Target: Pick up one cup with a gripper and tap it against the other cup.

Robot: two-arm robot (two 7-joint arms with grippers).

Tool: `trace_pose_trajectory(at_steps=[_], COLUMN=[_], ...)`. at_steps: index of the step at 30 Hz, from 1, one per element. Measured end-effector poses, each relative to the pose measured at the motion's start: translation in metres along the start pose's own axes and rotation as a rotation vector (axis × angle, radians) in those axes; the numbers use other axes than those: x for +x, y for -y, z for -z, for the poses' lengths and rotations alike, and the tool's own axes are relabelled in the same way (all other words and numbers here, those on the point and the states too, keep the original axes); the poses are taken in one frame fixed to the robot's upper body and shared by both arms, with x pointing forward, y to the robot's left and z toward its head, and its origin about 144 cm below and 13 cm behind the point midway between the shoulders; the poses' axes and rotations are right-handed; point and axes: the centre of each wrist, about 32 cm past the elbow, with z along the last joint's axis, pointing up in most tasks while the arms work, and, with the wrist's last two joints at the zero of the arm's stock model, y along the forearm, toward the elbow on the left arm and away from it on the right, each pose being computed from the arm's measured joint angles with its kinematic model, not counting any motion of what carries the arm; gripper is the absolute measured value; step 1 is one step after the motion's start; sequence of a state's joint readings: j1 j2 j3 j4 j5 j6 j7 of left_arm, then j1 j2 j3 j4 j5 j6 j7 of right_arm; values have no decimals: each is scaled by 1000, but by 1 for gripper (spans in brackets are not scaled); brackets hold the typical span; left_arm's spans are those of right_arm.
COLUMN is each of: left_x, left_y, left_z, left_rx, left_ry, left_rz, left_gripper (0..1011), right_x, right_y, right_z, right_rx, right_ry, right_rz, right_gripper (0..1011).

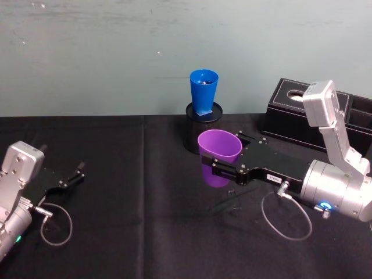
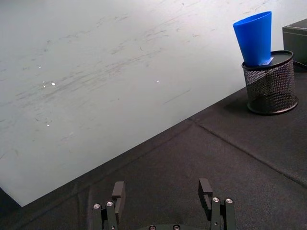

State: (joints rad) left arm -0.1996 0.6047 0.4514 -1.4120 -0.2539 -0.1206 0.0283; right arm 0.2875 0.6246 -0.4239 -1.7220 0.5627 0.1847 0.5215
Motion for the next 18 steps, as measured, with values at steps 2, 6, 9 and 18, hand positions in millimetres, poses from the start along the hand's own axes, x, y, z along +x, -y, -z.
trace_pose_trajectory(at_steps=[2,6,9,18], left_x=[0,0,0,0], left_y=[0,0,0,0], left_z=[0,0,0,0], left_rx=[0,0,0,0], left_ry=[0,0,0,0], left_rz=[0,0,0,0], left_gripper=[1000,1000,1000,1000], right_x=[0,0,0,0], right_y=[0,0,0,0], right_z=[0,0,0,0], right_rx=[0,0,1,1], right_ry=[0,0,0,0], right_rz=[0,1,1,1], right_gripper=[715,715,715,715])
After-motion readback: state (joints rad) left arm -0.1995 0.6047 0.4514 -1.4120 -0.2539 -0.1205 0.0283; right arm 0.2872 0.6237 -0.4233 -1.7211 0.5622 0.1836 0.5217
